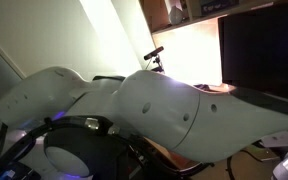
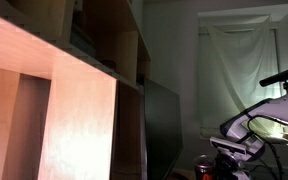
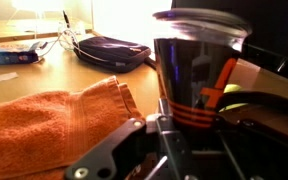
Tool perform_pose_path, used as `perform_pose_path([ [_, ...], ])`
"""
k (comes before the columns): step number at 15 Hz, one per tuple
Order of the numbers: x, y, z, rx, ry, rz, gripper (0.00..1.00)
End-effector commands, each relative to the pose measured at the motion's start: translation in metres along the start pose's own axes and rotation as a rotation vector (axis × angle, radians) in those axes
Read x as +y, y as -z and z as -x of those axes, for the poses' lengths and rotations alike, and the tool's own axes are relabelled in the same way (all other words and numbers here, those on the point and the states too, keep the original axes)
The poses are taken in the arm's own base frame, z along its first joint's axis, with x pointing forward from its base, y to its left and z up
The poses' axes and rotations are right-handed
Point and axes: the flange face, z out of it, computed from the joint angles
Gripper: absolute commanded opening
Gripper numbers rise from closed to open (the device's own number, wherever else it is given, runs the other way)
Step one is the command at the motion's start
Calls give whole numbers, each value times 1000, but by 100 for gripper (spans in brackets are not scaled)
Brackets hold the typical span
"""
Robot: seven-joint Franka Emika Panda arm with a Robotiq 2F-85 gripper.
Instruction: Pick up the can and place it upright on the table
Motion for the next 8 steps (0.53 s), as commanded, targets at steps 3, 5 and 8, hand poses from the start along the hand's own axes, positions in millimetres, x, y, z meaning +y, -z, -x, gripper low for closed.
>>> perform_pose_path([
  [3, -13, 8, -1, 18, -21, -74, 7],
  [5, -15, 11, -2, 21, -23, -87, 7],
  [8, -14, 13, -4, 29, -33, -91, 7],
])
